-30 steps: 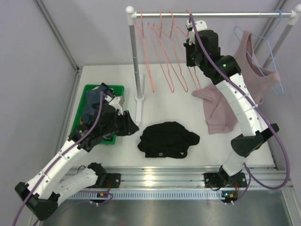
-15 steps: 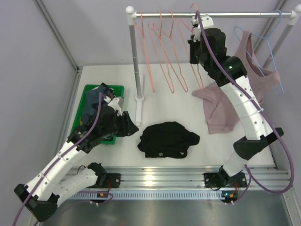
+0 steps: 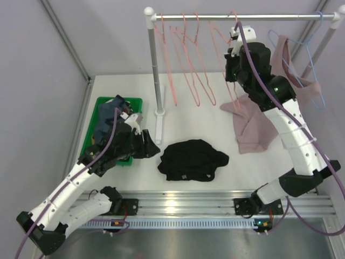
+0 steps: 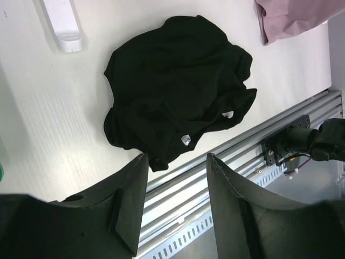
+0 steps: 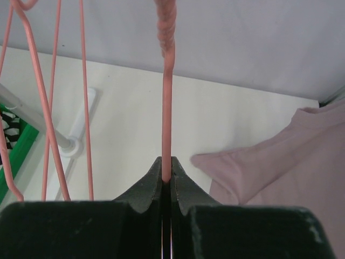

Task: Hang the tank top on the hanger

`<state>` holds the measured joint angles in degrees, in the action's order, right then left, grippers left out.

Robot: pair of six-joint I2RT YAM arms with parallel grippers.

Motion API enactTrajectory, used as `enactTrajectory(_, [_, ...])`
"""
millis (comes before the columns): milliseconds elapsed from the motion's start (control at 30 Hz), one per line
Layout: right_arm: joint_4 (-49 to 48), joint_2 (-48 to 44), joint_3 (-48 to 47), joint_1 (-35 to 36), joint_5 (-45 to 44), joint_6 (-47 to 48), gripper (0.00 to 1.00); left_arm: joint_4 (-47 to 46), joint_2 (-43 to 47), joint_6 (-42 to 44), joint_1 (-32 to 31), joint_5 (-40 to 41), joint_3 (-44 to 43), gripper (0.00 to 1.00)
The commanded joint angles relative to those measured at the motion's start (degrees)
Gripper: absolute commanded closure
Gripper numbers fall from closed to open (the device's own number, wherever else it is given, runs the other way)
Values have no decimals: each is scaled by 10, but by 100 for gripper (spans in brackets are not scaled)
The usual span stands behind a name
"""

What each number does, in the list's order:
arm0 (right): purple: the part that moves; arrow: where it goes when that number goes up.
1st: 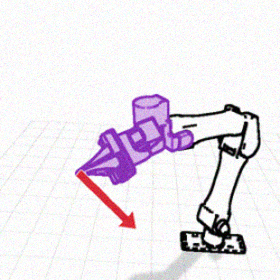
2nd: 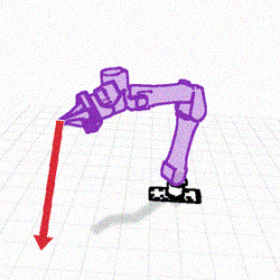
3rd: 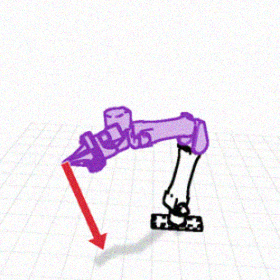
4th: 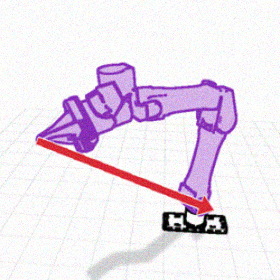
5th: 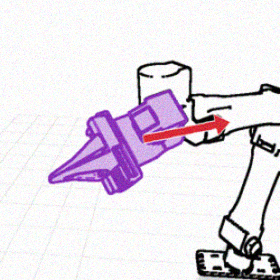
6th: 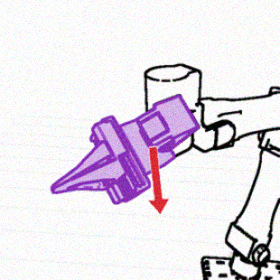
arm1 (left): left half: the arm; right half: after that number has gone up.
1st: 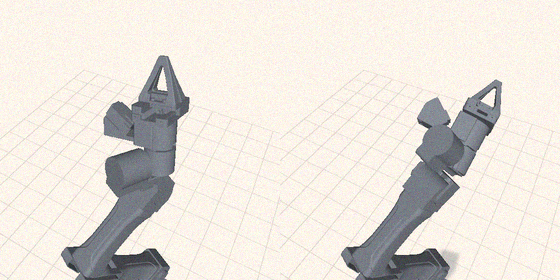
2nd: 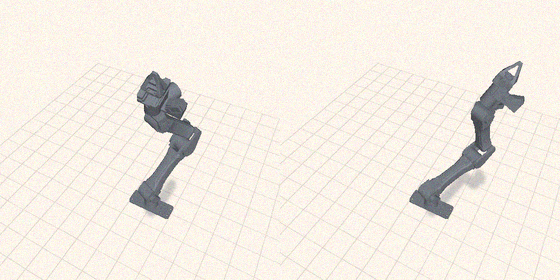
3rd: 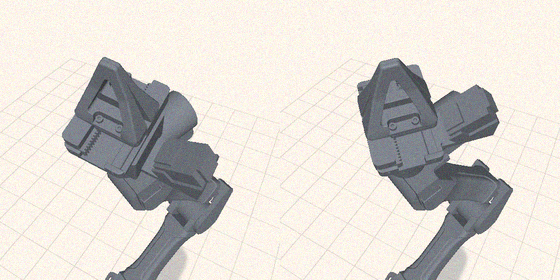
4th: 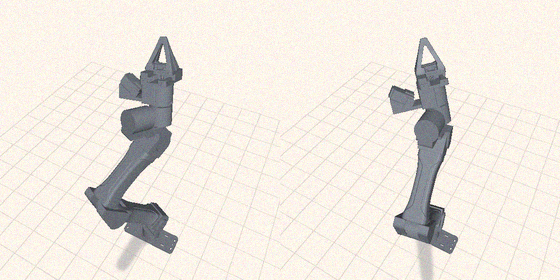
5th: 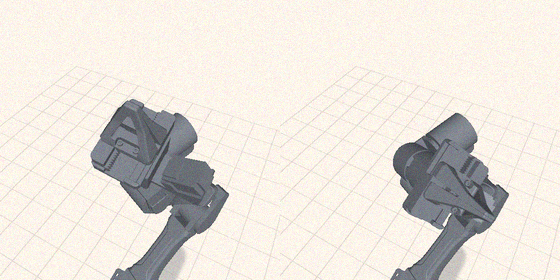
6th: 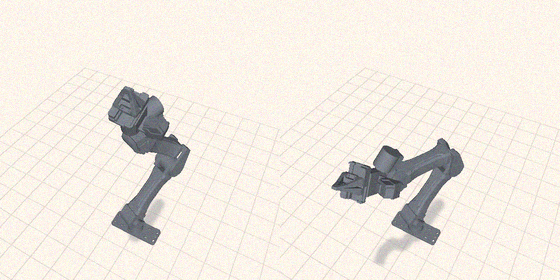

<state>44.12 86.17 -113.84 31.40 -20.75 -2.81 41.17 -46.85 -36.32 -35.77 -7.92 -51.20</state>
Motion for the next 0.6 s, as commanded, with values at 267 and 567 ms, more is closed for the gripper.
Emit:
enactTrajectory(267, [-8, -252, 271, 11, 29, -107, 100, -50, -44, -34, -51, 69, 16, 50])
enactTrajectory(567, [33, -409, 482, 126, 50, -211, 100, -36, -153, -118, -207, 240, -16, 54])
